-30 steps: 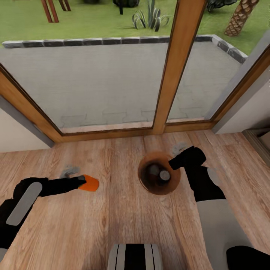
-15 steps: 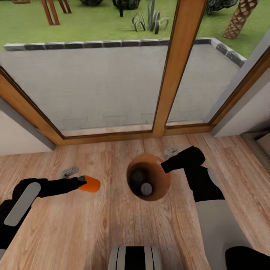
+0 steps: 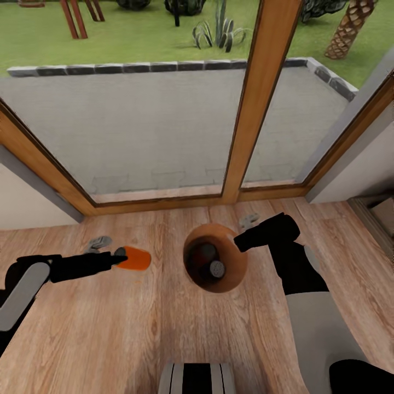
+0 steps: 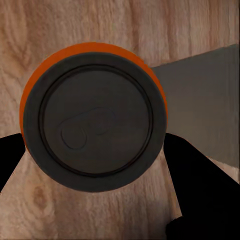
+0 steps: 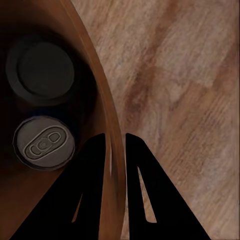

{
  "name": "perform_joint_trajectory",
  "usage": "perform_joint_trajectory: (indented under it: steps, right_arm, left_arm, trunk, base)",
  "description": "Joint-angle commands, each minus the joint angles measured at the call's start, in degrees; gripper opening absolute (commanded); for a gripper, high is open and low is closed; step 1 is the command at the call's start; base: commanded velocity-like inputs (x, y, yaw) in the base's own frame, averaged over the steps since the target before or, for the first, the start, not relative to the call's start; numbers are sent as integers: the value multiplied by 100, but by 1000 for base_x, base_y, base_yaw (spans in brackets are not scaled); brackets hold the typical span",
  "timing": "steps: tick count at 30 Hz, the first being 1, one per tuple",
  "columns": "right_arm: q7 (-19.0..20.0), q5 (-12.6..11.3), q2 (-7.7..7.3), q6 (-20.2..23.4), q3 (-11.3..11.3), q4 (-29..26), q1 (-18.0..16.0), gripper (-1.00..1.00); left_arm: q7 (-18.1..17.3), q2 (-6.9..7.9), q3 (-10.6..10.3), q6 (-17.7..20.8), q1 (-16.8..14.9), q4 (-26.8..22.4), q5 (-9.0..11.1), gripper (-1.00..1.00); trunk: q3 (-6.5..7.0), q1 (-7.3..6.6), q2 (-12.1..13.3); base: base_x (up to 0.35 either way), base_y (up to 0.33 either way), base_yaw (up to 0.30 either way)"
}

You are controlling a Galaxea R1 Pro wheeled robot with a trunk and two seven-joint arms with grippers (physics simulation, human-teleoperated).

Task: Put the three can of soda from the living room inside the tash can in the kitchen.

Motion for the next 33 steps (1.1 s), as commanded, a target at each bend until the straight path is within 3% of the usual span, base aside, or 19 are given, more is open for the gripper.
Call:
perform_joint_trajectory:
  steps: [1,6,9,11,13,15,17,18,22,28,30,32,33]
  right_arm:
    - [31,-154,5,106,0,0,1,-100]
    - [38,-160,13,106,-5,19,3,-100]
    - [39,-161,7,106,-13,63,2,-100]
    - [39,-161,8,106,-14,72,3,-100]
    - [39,-161,12,106,-15,80,1,-100]
    - [39,-161,13,106,-15,83,2,-100]
    - [39,-161,8,106,-16,91,0,-100]
    - [39,-161,1,106,-16,120,-3,-100]
    - [39,-161,-7,106,-16,196,-5,-100]
    - [36,-161,-6,106,-25,246,-5,-100]
    - [38,-159,-14,106,-148,253,-7,-100]
    - [32,-152,-29,106,-484,248,-12,-100]
    - [32,-151,-34,106,-515,246,-13,-100]
  left_arm:
    - [-39,24,-1,0,1,-36,-31,-100]
    - [-549,263,-2,0,3,-317,148,-100]
    - [-903,627,2,0,8,-398,478,-100]
    - [-1054,795,4,0,9,-411,653,-100]
    - [-1309,1062,24,0,9,-424,1061,-100]
    - [-1395,1182,37,0,9,-427,1279,-100]
    - [-1534,1417,53,0,10,-431,1729,-100]
    - [-1713,1575,68,0,5,-432,2110,-100]
    - [-2069,1669,65,0,-2,-435,2352,-100]
    - [-2268,1693,46,0,-14,-436,2431,-100]
    - [-2283,1695,37,0,-15,-436,2435,-100]
    - [-2293,1698,26,0,-8,-435,2435,-100]
    - [-2292,1698,24,0,-6,-435,2436,-100]
  trunk:
    - [19,-23,42]
    - [108,-132,242]
    - [126,-154,282]
    - [126,-154,282]
    - [126,-154,282]
    - [126,-154,282]
    - [126,-154,282]
    - [126,-154,282]
    - [126,-154,282]
    - [126,-154,282]
    - [126,-154,282]
    - [126,-154,282]
    - [126,-154,282]
  base:
    - [0,0,0]
    - [0,0,0]
    - [0,0,0]
    - [0,0,0]
    - [0,0,0]
    - [0,0,0]
    - [0,0,0]
    - [0,0,0]
    - [0,0,0]
    - [0,0,0]
    - [0,0,0]
    - [0,0,0]
    - [0,0,0]
